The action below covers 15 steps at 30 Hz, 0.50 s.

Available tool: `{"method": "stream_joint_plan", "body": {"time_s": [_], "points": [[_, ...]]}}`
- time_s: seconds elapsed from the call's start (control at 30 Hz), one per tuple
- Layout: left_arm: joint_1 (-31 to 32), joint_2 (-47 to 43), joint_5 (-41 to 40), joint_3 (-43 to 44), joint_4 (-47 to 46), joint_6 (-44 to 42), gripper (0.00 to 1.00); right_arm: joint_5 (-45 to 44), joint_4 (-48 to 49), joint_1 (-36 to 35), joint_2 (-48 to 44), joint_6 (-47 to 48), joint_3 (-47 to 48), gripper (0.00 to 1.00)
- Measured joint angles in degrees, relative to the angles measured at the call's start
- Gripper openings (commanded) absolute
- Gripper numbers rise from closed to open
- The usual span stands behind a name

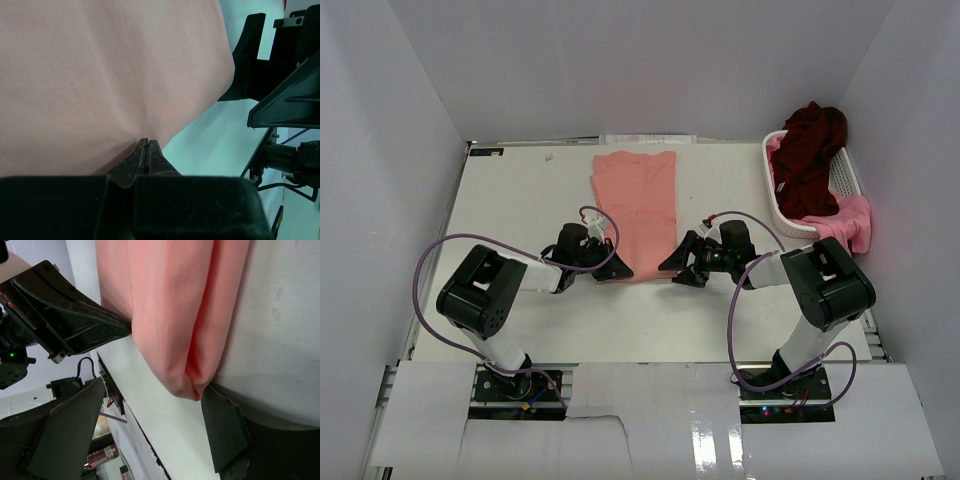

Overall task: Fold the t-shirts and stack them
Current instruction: Grab one side of the 2/3 rectangular tshirt with both arms

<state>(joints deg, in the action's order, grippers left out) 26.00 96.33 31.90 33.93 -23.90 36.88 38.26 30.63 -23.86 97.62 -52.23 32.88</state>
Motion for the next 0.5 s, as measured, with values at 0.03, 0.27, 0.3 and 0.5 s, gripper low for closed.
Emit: {"method": "stream_joint_plan", "body": {"time_s": [0.03, 0.27, 0.3, 0.5], "points": [[0.0, -0.07, 0.0, 0.0, 0.0, 0.0, 0.0, -0.33, 0.11, 0.0, 0.0, 0.02, 0.0, 0.82], [0.0, -0.13, 0.0, 0.0, 0.15, -0.04, 0.0, -3.91, -0.37, 0.0, 0.48, 1.27, -0.02, 0.6], [0.0, -0.13, 0.0, 0.0, 0.2, -0.04, 0.0, -4.11, -0.39, 0.02, 0.48, 1.44, -0.02, 0.6], [0.0, -0.13, 0.0, 0.0, 0.37, -0.04, 0.0, -4.92, -0.42, 0.09, 0.48, 2.4, 0.0, 0.57]]}}
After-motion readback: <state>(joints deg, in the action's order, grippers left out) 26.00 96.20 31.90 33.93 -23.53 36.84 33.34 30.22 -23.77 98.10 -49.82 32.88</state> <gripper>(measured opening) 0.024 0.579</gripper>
